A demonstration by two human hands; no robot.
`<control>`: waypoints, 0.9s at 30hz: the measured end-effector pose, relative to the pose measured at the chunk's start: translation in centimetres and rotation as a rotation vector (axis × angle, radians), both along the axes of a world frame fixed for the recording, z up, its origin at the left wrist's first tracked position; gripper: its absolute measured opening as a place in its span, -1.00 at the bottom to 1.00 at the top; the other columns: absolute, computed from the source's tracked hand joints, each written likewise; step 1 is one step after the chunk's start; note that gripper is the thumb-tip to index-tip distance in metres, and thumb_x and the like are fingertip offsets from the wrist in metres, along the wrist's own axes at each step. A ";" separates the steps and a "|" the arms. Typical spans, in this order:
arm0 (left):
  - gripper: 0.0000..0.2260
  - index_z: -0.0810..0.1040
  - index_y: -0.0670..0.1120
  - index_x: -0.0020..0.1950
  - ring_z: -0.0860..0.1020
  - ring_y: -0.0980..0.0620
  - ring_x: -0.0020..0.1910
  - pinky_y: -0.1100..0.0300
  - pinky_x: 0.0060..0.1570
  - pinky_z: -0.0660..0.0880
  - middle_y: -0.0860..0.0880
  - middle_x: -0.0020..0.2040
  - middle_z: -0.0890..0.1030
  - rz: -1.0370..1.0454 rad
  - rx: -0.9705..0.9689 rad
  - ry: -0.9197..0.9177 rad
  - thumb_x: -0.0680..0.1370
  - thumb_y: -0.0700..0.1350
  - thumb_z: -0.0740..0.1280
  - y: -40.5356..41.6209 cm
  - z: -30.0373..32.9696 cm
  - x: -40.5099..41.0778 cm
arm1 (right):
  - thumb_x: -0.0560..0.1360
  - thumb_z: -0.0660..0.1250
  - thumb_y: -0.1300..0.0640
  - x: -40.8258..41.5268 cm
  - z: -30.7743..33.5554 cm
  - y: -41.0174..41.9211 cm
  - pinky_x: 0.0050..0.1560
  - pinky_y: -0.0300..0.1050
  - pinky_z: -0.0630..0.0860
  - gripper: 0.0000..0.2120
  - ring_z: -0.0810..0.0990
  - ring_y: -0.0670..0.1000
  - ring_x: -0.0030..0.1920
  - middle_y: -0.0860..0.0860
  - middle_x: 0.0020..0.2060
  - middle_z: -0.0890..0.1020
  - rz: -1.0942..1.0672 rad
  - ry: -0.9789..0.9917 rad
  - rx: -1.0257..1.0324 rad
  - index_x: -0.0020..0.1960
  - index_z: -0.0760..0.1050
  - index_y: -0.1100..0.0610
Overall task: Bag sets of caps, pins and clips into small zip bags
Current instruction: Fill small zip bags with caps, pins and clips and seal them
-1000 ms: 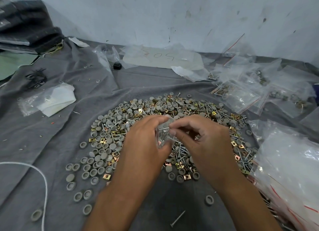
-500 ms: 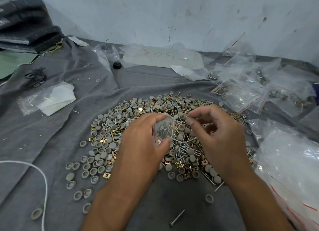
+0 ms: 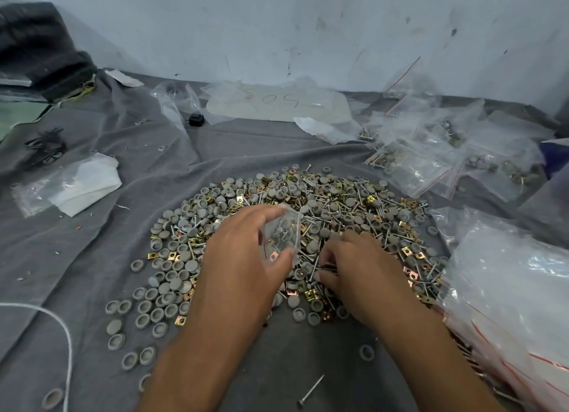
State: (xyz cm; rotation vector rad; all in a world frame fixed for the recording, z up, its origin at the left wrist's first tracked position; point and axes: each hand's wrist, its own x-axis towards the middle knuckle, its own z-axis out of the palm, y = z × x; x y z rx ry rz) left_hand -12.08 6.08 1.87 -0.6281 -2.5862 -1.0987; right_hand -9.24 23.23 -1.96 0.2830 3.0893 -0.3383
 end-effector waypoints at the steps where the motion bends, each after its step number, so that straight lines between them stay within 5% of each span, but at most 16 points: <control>1: -0.52 0.57 0.03 0.31 0.50 0.23 0.03 0.16 0.14 0.52 0.25 0.06 0.49 -0.001 -0.001 -0.002 0.40 -0.08 0.54 0.0 0.0 0.0 | 0.56 0.36 -0.18 0.1 0.0 0.0 -0.07 -0.13 0.29 -0.84 0.37 -0.06 0.15 -0.20 0.00 0.38 0.008 0.006 0.001 0.06 0.47 -0.15; 10: -0.53 0.57 0.05 0.31 0.44 0.28 -0.01 0.26 0.10 0.43 0.27 0.03 0.47 0.007 -0.014 0.000 0.40 -0.04 0.50 -0.1 0.1 0.1 | 0.61 0.35 -0.01 -0.2 0.7 1.4 -0.15 -0.08 0.53 -0.93 0.53 -0.18 -0.14 -0.20 -0.15 0.58 -0.056 0.095 -0.210 -0.04 0.49 -0.15; 17: -0.53 0.58 0.04 0.30 0.45 0.29 -0.02 0.24 0.10 0.48 0.25 0.06 0.52 0.002 -0.019 -0.007 0.40 -0.07 0.55 0.0 0.0 -0.1 | 0.56 0.43 0.07 0.5 2.0 0.5 0.00 -0.37 0.45 -0.94 0.56 -0.20 -0.04 -0.16 -0.08 0.62 0.093 0.723 -0.367 0.04 0.60 -0.01; 20: -0.55 0.57 0.06 0.30 0.45 0.29 -0.03 0.30 0.09 0.43 0.25 0.07 0.54 -0.004 -0.027 -0.013 0.43 -0.05 0.53 0.2 -0.1 -0.1 | 0.59 0.42 0.14 0.5 2.3 -0.5 0.01 -0.16 0.51 -0.93 0.58 -0.04 -0.04 -0.04 -0.08 0.65 0.242 0.916 -0.196 0.04 0.64 0.12; 24: -0.54 0.54 0.09 0.33 0.46 0.27 0.00 0.30 0.12 0.41 0.24 0.12 0.56 -0.009 -0.044 -0.029 0.44 -0.01 0.52 0.2 -0.3 -0.1 | 0.55 0.48 0.14 0.4 2.1 -1.4 -0.05 0.01 0.55 -0.88 0.62 0.00 -0.06 -0.04 -0.10 0.69 0.303 0.908 -0.073 0.07 0.67 0.11; 27: -0.54 0.56 0.06 0.32 0.46 0.26 0.01 0.31 0.12 0.39 0.19 0.13 0.59 -0.011 -0.038 -0.032 0.43 -0.03 0.54 0.2 -0.3 -0.2 | 0.48 0.54 0.16 0.6 2.0 -1.8 -0.01 -0.24 0.57 -0.81 0.65 -0.16 -0.04 -0.10 -0.10 0.70 0.228 0.908 -0.329 0.07 0.64 0.11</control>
